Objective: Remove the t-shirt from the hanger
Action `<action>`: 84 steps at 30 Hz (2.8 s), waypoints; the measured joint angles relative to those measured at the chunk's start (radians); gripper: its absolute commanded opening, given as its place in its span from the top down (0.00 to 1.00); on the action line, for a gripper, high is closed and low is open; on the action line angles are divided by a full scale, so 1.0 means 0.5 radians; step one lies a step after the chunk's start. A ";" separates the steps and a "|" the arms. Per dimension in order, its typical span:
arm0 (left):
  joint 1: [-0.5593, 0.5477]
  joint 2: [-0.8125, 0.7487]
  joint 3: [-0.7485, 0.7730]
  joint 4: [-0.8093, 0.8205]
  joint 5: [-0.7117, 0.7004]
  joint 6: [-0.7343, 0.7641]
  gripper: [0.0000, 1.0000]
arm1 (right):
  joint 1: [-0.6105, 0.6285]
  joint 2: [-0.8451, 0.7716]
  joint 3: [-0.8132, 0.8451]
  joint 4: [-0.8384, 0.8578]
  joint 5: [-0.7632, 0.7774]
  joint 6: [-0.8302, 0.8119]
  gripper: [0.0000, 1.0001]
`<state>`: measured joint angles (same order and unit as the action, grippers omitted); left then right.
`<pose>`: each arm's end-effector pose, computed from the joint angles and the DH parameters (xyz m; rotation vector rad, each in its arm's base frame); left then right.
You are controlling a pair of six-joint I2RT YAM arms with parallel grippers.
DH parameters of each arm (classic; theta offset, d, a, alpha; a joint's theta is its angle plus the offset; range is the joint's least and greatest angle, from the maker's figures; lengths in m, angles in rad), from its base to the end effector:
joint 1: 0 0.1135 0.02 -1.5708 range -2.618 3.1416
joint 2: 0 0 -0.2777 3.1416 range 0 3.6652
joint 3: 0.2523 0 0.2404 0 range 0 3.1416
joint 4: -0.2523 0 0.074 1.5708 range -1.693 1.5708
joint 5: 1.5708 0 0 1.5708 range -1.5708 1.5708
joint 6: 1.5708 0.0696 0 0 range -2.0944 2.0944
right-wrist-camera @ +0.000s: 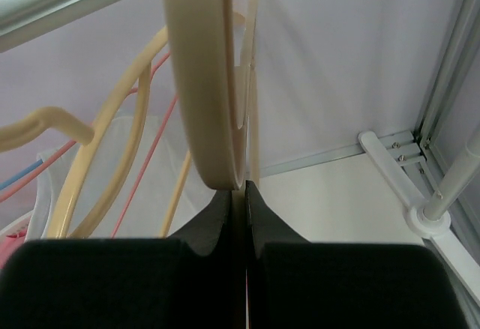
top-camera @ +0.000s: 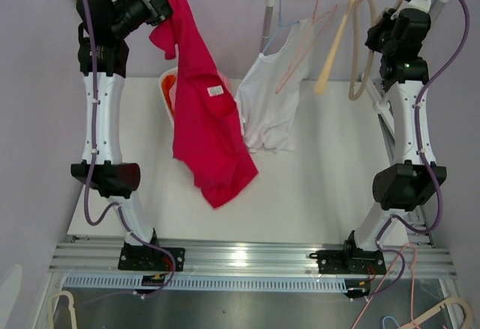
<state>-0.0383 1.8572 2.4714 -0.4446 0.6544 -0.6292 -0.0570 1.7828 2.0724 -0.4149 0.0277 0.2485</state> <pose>0.3796 -0.0569 0.5849 0.1320 1.5098 -0.9970 0.4260 -0.0262 0.4910 0.2788 1.6744 0.1197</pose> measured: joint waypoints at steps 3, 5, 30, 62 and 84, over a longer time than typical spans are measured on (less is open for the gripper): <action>0.046 0.092 0.012 0.222 -0.051 -0.089 1.00 | -0.013 0.034 0.012 0.079 -0.039 -0.015 1.00; 0.058 0.083 0.021 0.395 -0.104 -0.093 0.99 | -0.013 0.037 0.012 0.141 -0.067 -0.029 1.00; 0.259 1.075 0.119 1.037 -0.693 -0.052 0.99 | -0.025 0.477 0.842 0.005 -0.251 0.045 1.00; -0.113 1.313 -0.181 0.652 -0.793 -0.074 0.91 | -0.233 0.578 0.896 -0.394 -0.830 0.729 1.00; -0.077 1.136 -0.651 0.379 -0.932 -0.275 0.01 | -0.155 0.472 0.647 -0.565 -0.664 0.455 0.45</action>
<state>-0.0769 2.4252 2.1460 -0.2550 0.1883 -0.7670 -0.1345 2.0190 2.3959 -0.6975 -0.3042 0.4763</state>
